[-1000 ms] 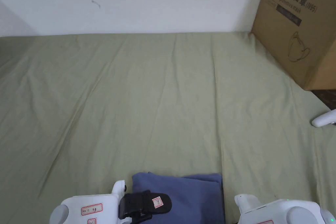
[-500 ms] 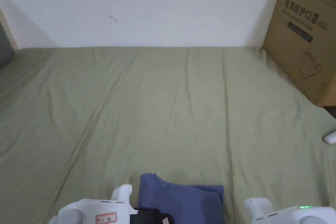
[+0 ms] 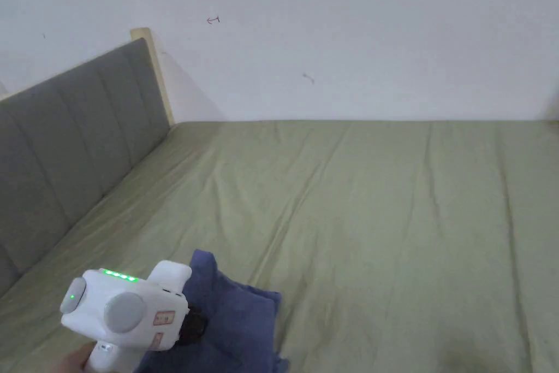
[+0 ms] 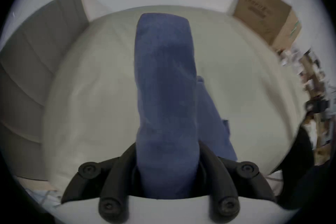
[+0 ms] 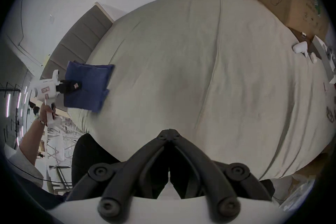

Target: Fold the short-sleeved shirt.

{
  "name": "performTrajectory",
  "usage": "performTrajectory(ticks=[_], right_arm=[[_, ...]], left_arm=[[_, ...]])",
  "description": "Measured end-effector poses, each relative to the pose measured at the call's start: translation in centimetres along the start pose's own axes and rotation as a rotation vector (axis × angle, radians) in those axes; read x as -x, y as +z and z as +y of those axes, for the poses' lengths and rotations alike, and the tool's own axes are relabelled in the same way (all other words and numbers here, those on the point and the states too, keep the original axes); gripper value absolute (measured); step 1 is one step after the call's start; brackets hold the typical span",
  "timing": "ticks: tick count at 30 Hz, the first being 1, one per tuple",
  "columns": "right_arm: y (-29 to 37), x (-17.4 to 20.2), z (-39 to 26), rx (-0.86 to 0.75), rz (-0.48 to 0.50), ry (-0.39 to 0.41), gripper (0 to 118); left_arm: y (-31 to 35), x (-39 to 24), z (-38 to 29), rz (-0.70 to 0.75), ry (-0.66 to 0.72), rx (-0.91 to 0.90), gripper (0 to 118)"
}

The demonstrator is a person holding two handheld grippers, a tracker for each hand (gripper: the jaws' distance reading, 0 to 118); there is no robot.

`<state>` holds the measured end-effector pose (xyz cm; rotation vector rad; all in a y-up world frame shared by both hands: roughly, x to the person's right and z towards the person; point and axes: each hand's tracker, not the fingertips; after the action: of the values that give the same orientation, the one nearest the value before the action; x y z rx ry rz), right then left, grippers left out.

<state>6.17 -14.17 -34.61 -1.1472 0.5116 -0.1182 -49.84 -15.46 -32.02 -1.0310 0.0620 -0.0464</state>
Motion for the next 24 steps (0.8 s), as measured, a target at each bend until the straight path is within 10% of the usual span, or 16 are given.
performTrajectory(ticks=[6, 11, 22, 24], right_arm=[[-0.2, 0.0, -0.8, 0.035, -0.035, -0.002, 0], [-0.2, 0.1, -0.9, 0.048, -0.051, 0.009, 0], [1.2, 2.1, 1.0, -0.086, -0.068, 0.102, 0], [1.7, 2.8, 1.7, -0.113, -0.059, 0.123, 0]], left_arm=[[-2.2, 5.5, 1.1, 0.212, -0.017, 0.071, 25], [-1.1, 6.8, 1.4, 0.306, -0.070, 0.025, 102], [4.0, 1.2, 0.1, -0.142, 0.133, -0.106, 99], [5.0, -2.6, 0.5, -0.240, 0.119, -0.120, 75]])
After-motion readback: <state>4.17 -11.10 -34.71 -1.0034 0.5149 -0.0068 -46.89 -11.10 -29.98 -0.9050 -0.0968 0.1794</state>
